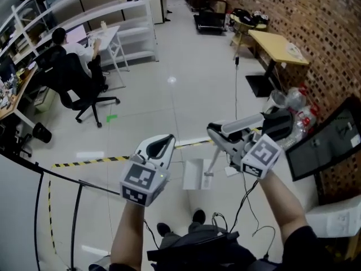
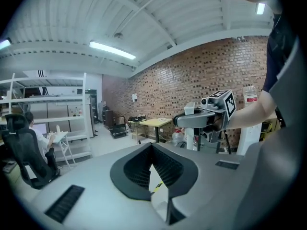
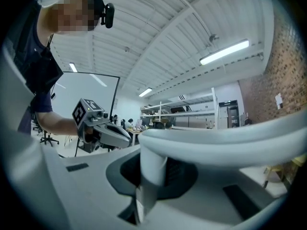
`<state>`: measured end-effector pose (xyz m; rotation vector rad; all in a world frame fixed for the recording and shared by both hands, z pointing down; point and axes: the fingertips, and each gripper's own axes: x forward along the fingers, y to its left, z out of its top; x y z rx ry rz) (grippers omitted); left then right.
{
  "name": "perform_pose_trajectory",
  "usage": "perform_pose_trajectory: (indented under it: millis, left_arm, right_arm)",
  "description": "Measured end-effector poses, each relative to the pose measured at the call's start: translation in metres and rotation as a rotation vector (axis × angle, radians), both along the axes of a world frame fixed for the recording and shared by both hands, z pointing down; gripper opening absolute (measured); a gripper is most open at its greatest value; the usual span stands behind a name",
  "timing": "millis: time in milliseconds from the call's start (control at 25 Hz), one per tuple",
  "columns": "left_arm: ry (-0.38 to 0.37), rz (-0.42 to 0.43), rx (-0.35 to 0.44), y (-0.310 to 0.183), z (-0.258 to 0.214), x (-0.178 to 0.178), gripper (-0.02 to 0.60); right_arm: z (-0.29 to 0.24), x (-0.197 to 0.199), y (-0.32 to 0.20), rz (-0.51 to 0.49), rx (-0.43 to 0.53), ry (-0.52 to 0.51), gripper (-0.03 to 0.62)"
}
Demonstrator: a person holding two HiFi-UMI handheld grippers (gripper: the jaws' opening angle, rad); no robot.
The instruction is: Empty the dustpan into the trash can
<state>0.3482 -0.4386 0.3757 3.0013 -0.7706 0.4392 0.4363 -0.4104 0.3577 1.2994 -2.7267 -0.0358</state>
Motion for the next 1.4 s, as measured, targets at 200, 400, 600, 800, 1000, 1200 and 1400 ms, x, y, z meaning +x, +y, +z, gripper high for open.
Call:
perform_pose_trajectory:
  millis: [200, 400, 600, 800, 1000, 1200, 1400]
  left_arm:
    - [-0.043, -0.015, -0.045, -0.003, 0.024, -0.002, -0.003]
    - [-0.062, -0.044, -0.073, -0.007, 0.046, -0.013, -0.002]
    - [-0.086, -0.066, -0.078, -0.014, 0.07, -0.018, -0.003]
    - [-0.074, -0.092, -0.046, -0.027, 0.086, -0.023, -0.003]
    - [-0.069, -0.121, -0.038, -0.037, 0.106, -0.019, -0.003]
    - [-0.069, -0.14, -0.061, -0.043, 0.127, -0.015, -0.003]
    - [-0.016, -0.199, -0.032, -0.061, 0.136, -0.018, -0.003]
  right_arm:
    - [0.039, -0.001, -0.013, -0.003, -0.039, 0.014, 0.037]
    - [0.075, -0.007, -0.025, 0.0, -0.081, 0.018, 0.037]
    - [0.109, -0.006, -0.038, -0.002, -0.091, 0.03, 0.037]
    - [0.131, -0.004, -0.044, 0.02, -0.094, 0.022, 0.037]
    - [0.149, 0.002, -0.047, 0.061, -0.092, 0.021, 0.037]
    - [0.175, 0.006, -0.054, 0.084, -0.116, 0.012, 0.037]
    - [0.202, 0.007, -0.062, 0.108, -0.133, 0.01, 0.038]
